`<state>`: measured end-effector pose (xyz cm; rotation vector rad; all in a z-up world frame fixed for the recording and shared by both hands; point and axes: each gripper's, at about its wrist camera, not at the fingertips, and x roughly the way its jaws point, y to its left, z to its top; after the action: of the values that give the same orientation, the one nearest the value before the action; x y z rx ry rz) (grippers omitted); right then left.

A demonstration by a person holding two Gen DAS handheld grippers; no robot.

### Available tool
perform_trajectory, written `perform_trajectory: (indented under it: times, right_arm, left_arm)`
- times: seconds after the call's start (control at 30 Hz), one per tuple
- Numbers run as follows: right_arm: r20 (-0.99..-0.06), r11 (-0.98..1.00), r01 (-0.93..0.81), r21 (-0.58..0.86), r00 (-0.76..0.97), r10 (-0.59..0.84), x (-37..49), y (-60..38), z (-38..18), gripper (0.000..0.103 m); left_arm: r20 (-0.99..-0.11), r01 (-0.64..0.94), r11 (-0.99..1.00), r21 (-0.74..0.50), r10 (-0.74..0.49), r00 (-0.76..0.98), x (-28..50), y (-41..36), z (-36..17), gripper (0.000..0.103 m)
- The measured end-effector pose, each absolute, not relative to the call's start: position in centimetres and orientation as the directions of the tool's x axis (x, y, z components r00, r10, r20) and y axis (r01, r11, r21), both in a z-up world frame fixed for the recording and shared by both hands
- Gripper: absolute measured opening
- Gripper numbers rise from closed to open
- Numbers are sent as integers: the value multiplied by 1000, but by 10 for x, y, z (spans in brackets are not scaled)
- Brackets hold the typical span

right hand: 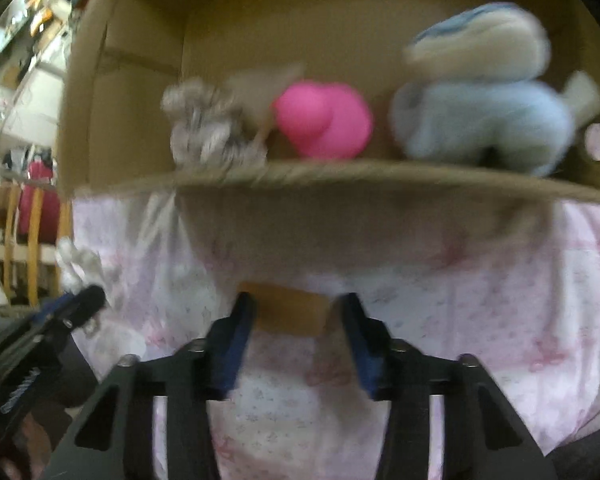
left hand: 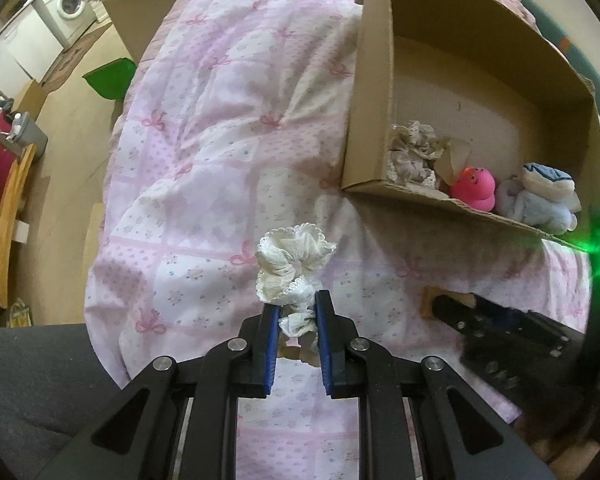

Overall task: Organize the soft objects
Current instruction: 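Grasp the white lace scrunchie with the left tool while the right tool grasps the tan cardboard tube, then carry the scrunchie and tube into the box and open both tools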

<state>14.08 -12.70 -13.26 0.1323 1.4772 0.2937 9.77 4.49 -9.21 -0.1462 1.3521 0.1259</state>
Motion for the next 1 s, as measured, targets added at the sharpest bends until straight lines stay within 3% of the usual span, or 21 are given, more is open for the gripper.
perform_trajectory:
  times: [0.03,0.1,0.53,1.0]
  right_arm:
    - [-963,960,-134,247,76,259,139,-124,-132,33]
    - [-961,955,-165,247,81,263,134,-121,-133,7]
    - [-903,912,-161,378,153,401,105,-167,-78,7]
    - [-863,920,-108,377,321,391,87,-213,-58,7]
  left_arm:
    - [-977,-174,984,-33,5,213,101,44,-95,16]
    - [-977,-174,984,-36,2,212,101,43,-94,16]
    - [-971,-141,989,-43,-8,239,100,31,-85,16]
    - [-957,-87,996,11,36,289,96,11,-74,16]
